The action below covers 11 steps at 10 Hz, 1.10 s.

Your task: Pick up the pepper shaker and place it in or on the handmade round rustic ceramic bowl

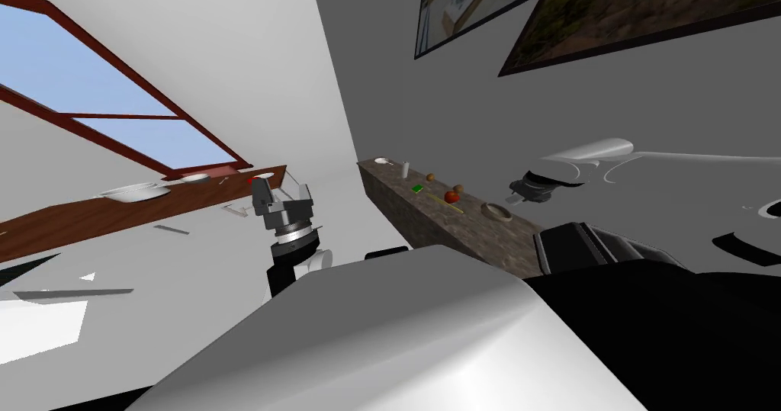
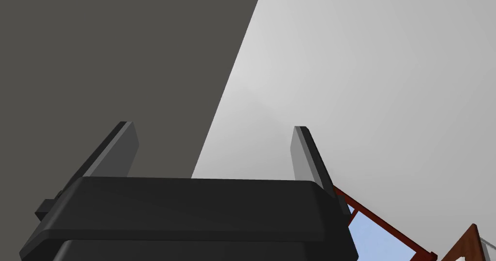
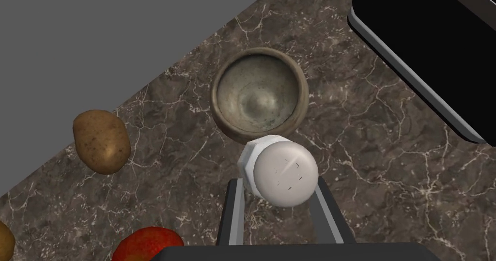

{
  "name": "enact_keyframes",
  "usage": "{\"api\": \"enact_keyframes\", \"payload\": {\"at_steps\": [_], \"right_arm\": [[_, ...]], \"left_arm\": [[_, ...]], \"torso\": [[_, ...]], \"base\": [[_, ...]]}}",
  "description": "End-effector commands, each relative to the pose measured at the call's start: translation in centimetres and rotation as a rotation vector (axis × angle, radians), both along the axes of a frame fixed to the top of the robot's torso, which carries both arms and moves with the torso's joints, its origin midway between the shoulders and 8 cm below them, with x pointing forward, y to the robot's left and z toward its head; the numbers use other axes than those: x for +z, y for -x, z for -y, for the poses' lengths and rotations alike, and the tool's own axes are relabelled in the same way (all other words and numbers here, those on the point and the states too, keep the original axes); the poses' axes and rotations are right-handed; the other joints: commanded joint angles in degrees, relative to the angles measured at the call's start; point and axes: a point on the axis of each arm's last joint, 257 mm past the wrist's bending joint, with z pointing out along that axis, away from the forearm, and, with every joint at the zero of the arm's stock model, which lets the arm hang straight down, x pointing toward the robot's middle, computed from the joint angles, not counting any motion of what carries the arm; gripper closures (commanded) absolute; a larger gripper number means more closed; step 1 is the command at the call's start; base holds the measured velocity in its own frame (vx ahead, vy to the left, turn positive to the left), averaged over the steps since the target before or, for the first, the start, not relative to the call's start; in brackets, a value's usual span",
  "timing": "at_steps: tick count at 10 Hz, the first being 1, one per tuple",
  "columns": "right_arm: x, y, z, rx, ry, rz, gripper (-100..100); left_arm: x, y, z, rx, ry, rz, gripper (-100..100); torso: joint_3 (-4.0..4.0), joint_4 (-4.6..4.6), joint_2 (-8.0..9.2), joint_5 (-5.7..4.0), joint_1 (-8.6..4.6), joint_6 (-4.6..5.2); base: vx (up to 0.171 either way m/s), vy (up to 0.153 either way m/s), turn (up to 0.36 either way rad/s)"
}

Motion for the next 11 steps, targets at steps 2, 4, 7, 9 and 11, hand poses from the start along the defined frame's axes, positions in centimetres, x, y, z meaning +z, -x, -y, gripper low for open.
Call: {"api": "enact_keyframes", "payload": {"at_steps": [2,4,7,9,11], "right_arm": [[-1.4,1.9,0.4,-0.068,-0.02,-0.026,100],[-2.0,3.1,0.6,-0.104,-0.03,-0.039,100],[-2.7,4.6,0.9,-0.163,-0.047,-0.048,100],[-3.7,6.8,1.3,-0.218,-0.057,-0.079,100],[-3.9,7.4,1.3,-0.236,-0.061,-0.084,100]], "left_arm": [[0.0,0.0,0.0,0.0,0.0,0.0,0],[0.0,0.0,0.0,0.0,0.0,0.0,0],[0.0,0.0,0.0,0.0,0.0,0.0,0],[0.0,0.0,0.0,0.0,0.0,0.0,0],[0.0,0.0,0.0,0.0,0.0,0.0,0]], "torso": [[0.04,0.01,0.07,0.07,0.35,0.1],[0.03,0.01,0.06,0.16,0.52,-0.07],[-0.01,0.01,-0.02,0.23,0.57,0.02],[0.01,0.01,0.0,0.29,1.0,0.16],[0.01,0.01,0.02,0.27,0.67,-0.01]], "base": [[-0.035,-0.122,0.138],[-0.04,-0.128,0.228],[-0.027,-0.128,0.165],[-0.017,-0.049,0.088],[-0.041,-0.129,0.178]]}}
